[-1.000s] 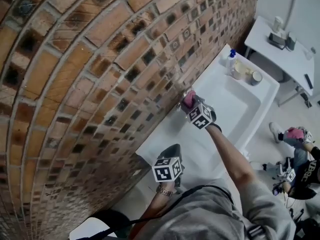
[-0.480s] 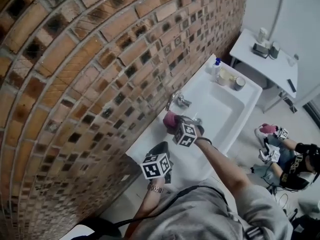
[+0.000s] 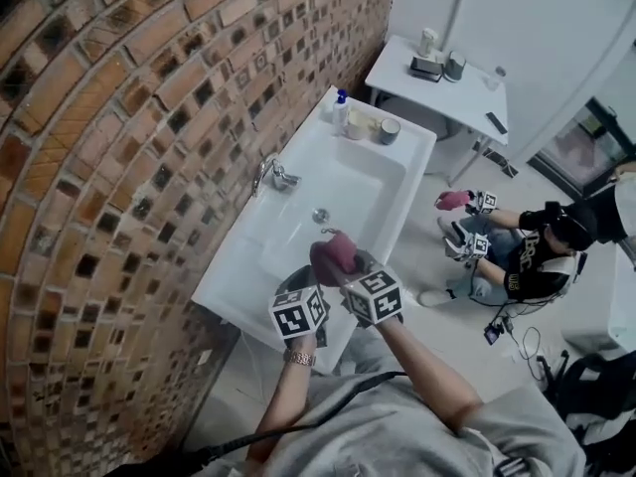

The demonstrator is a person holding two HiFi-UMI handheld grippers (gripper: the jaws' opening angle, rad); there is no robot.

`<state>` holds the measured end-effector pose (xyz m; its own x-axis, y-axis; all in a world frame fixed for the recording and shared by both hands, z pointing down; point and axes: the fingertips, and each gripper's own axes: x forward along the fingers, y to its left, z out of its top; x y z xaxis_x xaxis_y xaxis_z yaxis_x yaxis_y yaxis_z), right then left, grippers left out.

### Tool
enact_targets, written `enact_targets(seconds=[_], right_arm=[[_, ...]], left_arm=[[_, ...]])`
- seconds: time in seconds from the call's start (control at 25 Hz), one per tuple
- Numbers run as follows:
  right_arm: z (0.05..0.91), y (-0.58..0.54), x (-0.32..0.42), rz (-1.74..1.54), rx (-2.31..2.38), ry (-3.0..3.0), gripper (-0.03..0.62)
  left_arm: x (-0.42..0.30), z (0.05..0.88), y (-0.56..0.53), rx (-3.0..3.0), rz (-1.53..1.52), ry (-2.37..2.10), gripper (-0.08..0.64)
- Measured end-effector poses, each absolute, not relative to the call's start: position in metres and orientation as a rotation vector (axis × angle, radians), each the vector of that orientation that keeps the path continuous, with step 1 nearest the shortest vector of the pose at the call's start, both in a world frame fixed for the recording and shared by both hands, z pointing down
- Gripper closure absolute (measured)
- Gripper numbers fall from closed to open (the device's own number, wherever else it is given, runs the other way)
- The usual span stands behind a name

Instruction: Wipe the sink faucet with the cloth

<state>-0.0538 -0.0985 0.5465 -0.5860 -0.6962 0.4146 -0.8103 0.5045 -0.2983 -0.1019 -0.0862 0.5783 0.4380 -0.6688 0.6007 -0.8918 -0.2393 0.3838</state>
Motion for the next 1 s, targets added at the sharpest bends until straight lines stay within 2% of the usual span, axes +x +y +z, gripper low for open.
enact_targets(seconds=[0.28,0.72,1.0], right_arm=[[0.534,-0.037,-0.006,0.785,1.323,-2.486,0.517],[0.565,0.112,0.067,0.93,1.098,-2.462,0.52],[0.542,0.138,0.075,0.868,1.11,-2.502,0.52]], left_arm=[[-0.051,0.555,-0.024,2.063,0.476,-1.389,0.546],[0.042,0.588,0.133,1.938,0.584,-1.433,0.544],[0.042,0.565,0.15,1.94,0.539,-1.476,0.545]])
